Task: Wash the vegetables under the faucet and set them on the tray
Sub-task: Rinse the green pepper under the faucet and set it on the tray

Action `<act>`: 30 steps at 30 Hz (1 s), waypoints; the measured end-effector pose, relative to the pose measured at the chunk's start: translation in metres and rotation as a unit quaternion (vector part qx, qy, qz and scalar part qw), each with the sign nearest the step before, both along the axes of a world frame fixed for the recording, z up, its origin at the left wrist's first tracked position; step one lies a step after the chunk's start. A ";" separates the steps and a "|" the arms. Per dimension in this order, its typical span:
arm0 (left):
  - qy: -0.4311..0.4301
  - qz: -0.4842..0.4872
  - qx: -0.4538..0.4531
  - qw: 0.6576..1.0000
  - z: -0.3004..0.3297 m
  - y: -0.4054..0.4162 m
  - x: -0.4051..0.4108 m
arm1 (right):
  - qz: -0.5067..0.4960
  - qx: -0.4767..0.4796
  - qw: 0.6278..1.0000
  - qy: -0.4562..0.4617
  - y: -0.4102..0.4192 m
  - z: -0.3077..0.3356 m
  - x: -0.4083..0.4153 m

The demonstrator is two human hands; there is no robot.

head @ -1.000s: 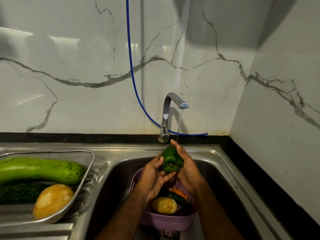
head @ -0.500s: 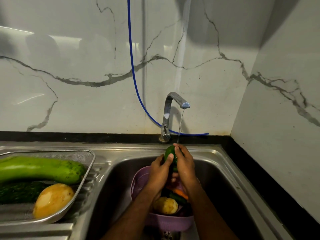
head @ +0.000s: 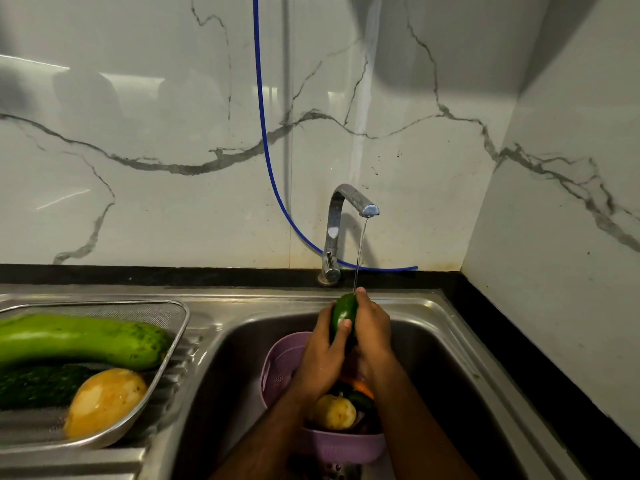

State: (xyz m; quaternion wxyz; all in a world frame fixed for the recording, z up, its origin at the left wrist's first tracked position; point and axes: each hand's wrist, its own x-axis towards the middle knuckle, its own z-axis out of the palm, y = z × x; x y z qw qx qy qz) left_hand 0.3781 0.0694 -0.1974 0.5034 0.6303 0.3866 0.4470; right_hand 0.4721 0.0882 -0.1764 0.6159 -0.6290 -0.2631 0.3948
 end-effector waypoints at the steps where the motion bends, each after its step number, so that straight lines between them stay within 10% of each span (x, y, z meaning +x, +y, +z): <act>1: 0.006 -0.007 0.005 1.000 -0.003 0.000 -0.001 | 0.007 -0.001 1.000 0.024 0.001 -0.001 0.001; 10: -0.137 0.053 -0.243 0.959 0.004 0.011 0.003 | 0.211 0.030 0.971 0.105 -0.023 0.000 0.008; 22: -0.224 -0.062 -0.376 0.897 0.016 0.006 -0.012 | 0.175 0.120 0.945 0.250 -0.011 -0.007 0.009; 30: -0.168 -0.032 -0.332 0.928 0.009 0.007 -0.015 | 0.117 0.119 0.986 -0.017 -0.004 -0.015 0.009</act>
